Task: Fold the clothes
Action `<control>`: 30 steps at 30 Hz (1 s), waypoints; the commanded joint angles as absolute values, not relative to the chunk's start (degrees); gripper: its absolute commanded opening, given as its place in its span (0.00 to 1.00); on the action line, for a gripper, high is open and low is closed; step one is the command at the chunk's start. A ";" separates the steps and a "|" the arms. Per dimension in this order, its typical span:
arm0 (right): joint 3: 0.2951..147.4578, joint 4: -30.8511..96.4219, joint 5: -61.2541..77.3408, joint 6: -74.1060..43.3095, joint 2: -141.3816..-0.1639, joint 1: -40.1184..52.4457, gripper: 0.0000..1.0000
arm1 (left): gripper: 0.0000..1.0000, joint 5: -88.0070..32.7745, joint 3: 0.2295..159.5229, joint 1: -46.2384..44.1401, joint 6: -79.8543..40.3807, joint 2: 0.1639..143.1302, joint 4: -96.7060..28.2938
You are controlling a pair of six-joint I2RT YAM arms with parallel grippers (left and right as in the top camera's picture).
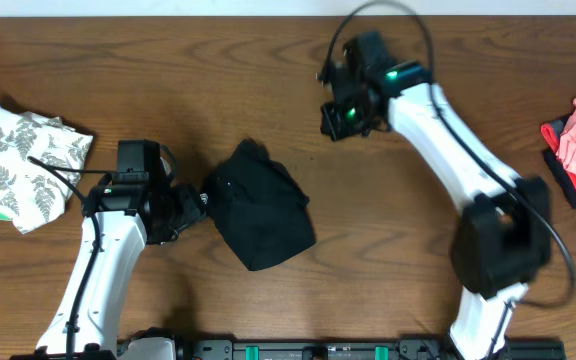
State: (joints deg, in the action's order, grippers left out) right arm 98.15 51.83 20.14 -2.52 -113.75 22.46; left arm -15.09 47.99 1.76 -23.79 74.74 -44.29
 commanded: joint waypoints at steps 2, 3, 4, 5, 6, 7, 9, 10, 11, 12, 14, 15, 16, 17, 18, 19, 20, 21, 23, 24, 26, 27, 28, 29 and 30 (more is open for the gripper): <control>98.80 55.16 26.46 4.32 -111.18 26.39 0.12 | 0.62 -18.87 46.30 1.80 -19.86 75.33 -41.82; 98.15 55.53 26.33 4.54 -111.46 27.35 0.12 | 0.64 -20.03 45.91 1.80 -19.49 75.64 -41.06; 97.34 55.61 26.37 5.10 -111.81 28.42 0.12 | 0.64 -20.91 45.50 1.80 -19.29 75.88 -40.45; 96.55 55.55 26.39 5.45 -112.36 29.41 0.11 | 0.65 -21.58 45.01 1.80 -19.07 76.07 -39.77; 95.81 55.51 26.37 5.52 -113.06 30.55 0.11 | 0.66 -21.89 44.31 1.80 -19.09 76.38 -38.92; 95.29 55.51 26.39 5.98 -113.73 31.38 0.11 | 0.66 -22.06 43.59 1.80 -19.11 76.60 -38.15; 94.24 55.20 26.37 6.13 -115.09 32.84 0.10 | 0.67 -22.09 42.46 1.80 -19.11 76.90 -37.17; 93.69 54.98 26.37 6.13 -115.79 33.52 0.10 | 0.67 -22.09 41.98 1.80 -19.11 77.10 -36.97; 93.30 54.72 26.33 6.13 -116.42 34.02 0.10 | 0.67 -22.06 41.65 1.80 -19.11 77.17 -36.95; 92.97 54.50 26.26 6.11 -117.30 34.50 0.10 | 0.67 -22.06 41.30 1.80 -19.11 77.17 -36.95; 92.90 54.24 24.56 6.09 -118.80 34.89 0.08 | 0.67 -22.09 41.08 1.80 -19.11 77.17 -36.95; 92.90 54.00 23.20 6.02 -119.48 35.00 0.07 | 0.67 -22.09 41.06 1.80 -19.09 77.17 -36.95; 92.90 53.65 21.91 5.80 -120.22 35.09 0.07 | 0.67 -22.09 41.06 1.80 -19.11 77.17 -36.91; 92.90 53.17 20.71 5.82 -121.19 35.11 0.07 | 0.68 -22.11 41.06 1.80 -19.11 77.17 -36.71; 92.90 52.69 19.97 5.80 -122.02 35.11 0.07 | 0.68 -22.11 41.06 1.80 -19.11 77.17 -36.51; 92.90 52.25 19.55 5.80 -122.74 35.11 0.08 | 0.68 -22.11 41.06 1.80 -19.11 77.17 -36.29; 92.88 51.68 19.31 5.74 -123.76 35.11 0.08 | 0.68 -22.11 41.06 1.80 -19.09 77.17 -36.07; 92.88 51.35 19.29 5.41 -124.42 35.11 0.08 | 0.68 -22.11 41.04 1.80 -19.09 77.17 -35.86; 92.88 50.19 19.53 2.46 -126.78 35.20 0.07 | 0.68 -22.09 40.99 1.80 -19.11 77.17 -35.46; 92.88 49.91 19.66 1.10 -127.63 35.31 0.06 | 0.68 -22.09 40.97 1.80 -19.11 77.17 -35.44; 92.88 49.32 20.88 -1.08 -129.56 35.81 0.05 | 0.68 -22.09 40.97 1.80 -19.11 77.17 -35.46; 92.88 48.86 22.00 -1.74 -130.50 36.12 0.04 | 0.68 -22.09 40.97 1.80 -19.09 77.17 -35.44; 92.88 48.31 23.07 -2.59 -131.35 36.45 0.04 | 0.68 -22.09 40.97 1.80 -19.11 77.17 -35.42; 92.88 47.66 23.86 -3.73 -132.11 36.77 0.04 | 0.68 -22.09 40.97 1.80 -19.09 77.17 -35.40; 92.88 46.83 24.51 -5.61 -132.81 37.12 0.03 | 0.68 -22.09 40.97 1.80 -19.11 77.17 -35.35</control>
State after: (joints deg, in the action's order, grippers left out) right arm 93.36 48.16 22.20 -0.14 -127.94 35.09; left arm -21.74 41.19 1.76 -20.49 76.73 -35.51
